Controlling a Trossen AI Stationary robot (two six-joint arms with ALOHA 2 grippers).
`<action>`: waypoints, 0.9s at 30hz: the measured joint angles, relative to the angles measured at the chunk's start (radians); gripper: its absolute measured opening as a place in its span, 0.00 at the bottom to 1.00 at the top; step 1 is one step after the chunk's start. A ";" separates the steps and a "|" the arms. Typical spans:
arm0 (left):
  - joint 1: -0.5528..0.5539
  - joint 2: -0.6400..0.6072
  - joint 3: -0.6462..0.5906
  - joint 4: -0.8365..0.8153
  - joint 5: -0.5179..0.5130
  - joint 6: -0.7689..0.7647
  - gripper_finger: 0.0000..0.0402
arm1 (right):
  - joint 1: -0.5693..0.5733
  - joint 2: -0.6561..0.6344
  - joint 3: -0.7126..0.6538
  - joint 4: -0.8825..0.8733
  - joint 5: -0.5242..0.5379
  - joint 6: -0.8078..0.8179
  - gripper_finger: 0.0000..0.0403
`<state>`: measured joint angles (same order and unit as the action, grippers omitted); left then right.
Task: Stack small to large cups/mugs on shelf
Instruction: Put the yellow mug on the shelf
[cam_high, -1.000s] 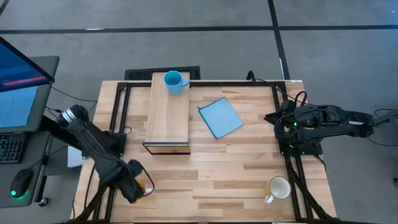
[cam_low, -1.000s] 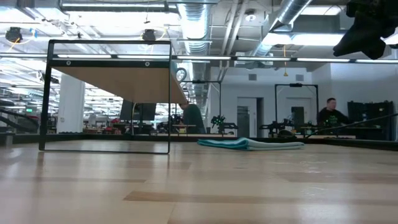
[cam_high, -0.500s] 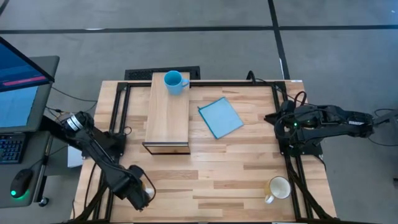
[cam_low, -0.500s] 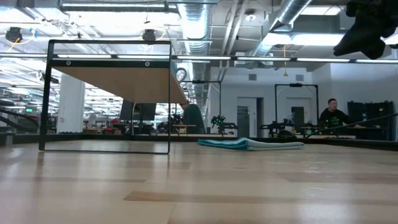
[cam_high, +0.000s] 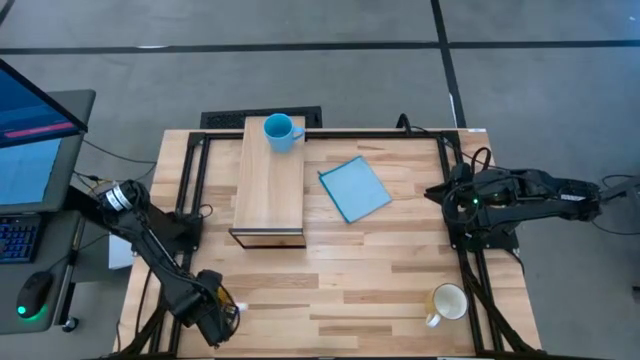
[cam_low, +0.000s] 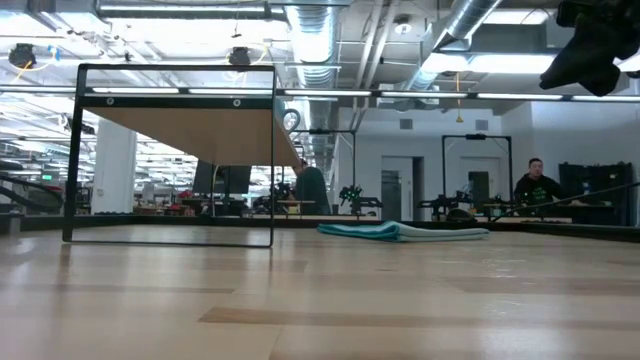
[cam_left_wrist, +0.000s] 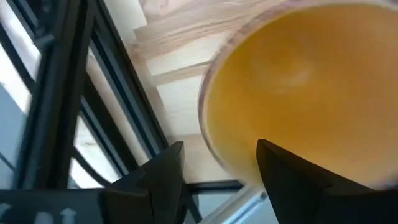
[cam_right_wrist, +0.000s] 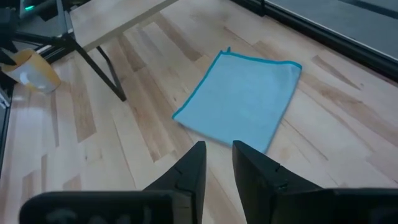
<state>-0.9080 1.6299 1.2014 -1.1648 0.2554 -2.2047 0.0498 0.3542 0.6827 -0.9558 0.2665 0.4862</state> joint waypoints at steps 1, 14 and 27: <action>-0.004 0.000 -0.016 0.018 0.000 -0.023 0.48 | 0.000 0.000 0.000 0.000 -0.002 0.000 0.25; 0.007 0.000 -0.079 0.038 -0.008 -0.120 0.47 | 0.000 0.000 0.000 0.017 -0.004 0.002 0.25; 0.047 -0.006 -0.075 0.022 -0.035 0.016 0.03 | 0.000 0.000 0.000 0.022 -0.004 0.003 0.25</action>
<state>-0.8611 1.6240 1.1267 -1.1431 0.2206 -2.1889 0.0502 0.3542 0.6827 -0.9340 0.2630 0.4889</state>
